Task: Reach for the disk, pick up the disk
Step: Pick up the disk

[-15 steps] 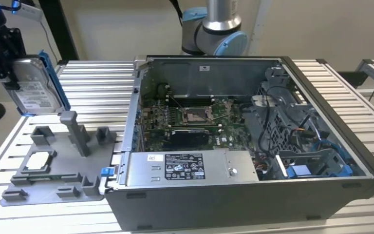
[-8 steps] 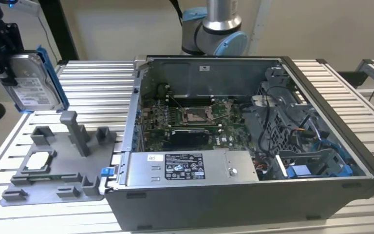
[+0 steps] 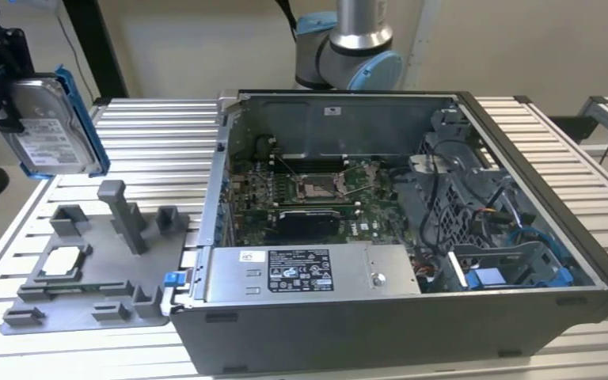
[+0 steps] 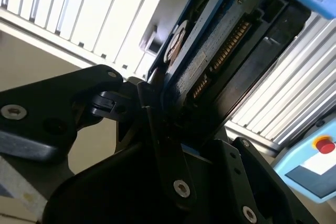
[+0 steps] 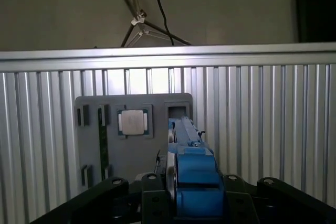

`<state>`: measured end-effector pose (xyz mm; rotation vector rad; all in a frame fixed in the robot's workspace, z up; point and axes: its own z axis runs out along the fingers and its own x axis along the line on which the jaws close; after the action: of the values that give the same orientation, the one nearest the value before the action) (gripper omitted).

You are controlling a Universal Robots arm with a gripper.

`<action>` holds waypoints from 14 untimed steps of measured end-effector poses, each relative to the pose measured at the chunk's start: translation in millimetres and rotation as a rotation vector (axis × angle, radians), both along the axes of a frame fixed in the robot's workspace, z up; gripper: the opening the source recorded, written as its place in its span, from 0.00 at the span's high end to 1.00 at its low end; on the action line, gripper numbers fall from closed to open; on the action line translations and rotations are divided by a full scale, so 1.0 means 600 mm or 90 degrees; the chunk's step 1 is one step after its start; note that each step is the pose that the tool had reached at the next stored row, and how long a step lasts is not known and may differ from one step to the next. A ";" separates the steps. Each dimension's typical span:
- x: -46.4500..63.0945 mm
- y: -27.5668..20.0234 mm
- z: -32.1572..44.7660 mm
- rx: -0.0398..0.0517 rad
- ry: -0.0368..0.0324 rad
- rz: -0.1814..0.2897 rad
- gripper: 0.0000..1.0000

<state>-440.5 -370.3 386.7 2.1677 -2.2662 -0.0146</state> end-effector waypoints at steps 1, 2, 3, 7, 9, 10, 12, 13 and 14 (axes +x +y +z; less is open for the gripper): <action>0.000 0.0000 0.002 0.0000 0.0000 0.000 1.00; 0.000 0.0000 0.004 0.0000 0.0000 0.000 1.00; 0.000 0.0000 0.006 0.0000 0.0000 0.000 1.00; 0.000 0.0000 0.014 0.0000 0.0000 0.000 1.00; 0.000 0.0000 0.018 0.0000 0.0000 0.000 1.00; 0.000 0.0000 0.020 0.0000 0.0000 0.000 1.00; 0.000 0.0000 0.025 0.0000 0.0000 0.000 1.00; 0.000 0.0000 0.027 0.0000 0.0000 0.000 1.00; 0.000 0.0000 0.029 0.0000 0.0001 0.000 1.00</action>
<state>-440.5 -370.3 404.1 2.1676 -2.2661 -0.0146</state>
